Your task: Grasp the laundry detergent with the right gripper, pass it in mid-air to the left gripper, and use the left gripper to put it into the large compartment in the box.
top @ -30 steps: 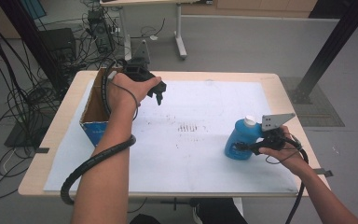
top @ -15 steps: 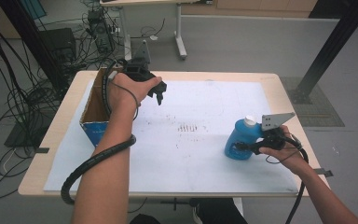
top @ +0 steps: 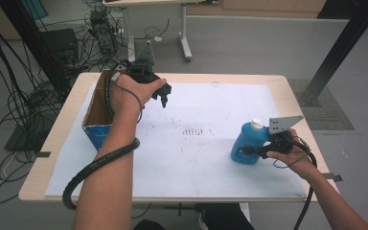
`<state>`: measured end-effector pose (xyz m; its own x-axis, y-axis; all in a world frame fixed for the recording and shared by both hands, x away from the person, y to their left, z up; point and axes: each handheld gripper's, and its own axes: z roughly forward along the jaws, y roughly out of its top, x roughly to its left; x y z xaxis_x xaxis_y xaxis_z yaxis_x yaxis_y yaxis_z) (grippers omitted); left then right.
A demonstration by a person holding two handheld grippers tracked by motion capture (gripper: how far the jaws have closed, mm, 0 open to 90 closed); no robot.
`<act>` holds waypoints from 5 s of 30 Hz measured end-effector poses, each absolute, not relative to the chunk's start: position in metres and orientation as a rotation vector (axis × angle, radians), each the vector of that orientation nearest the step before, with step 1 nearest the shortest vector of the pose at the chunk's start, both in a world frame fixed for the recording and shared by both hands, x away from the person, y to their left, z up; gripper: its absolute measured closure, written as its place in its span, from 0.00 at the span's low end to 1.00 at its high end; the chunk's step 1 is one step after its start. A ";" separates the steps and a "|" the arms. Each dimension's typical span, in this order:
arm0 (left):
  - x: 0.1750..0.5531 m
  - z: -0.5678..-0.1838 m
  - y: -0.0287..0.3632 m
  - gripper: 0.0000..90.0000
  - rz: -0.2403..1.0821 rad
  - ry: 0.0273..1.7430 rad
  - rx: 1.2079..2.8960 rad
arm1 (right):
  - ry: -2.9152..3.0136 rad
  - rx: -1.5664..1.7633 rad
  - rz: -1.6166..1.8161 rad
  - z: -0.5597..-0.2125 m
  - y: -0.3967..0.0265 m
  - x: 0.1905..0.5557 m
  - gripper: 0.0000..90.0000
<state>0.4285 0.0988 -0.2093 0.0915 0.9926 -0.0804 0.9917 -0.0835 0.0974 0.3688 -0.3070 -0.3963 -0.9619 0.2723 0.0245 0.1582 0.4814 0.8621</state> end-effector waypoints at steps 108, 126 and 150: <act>0.419 -0.082 0.104 0.07 0.158 1.345 2.698 | 2.822 0.270 1.578 -0.248 -0.104 0.456 0.49; 0.409 -0.077 0.104 0.06 0.130 0.914 2.954 | 2.868 -0.080 1.552 -0.263 -0.035 0.455 0.49; 0.404 -0.138 0.076 0.06 0.045 0.739 3.064 | 2.860 -0.162 1.564 -0.287 -0.041 0.432 0.49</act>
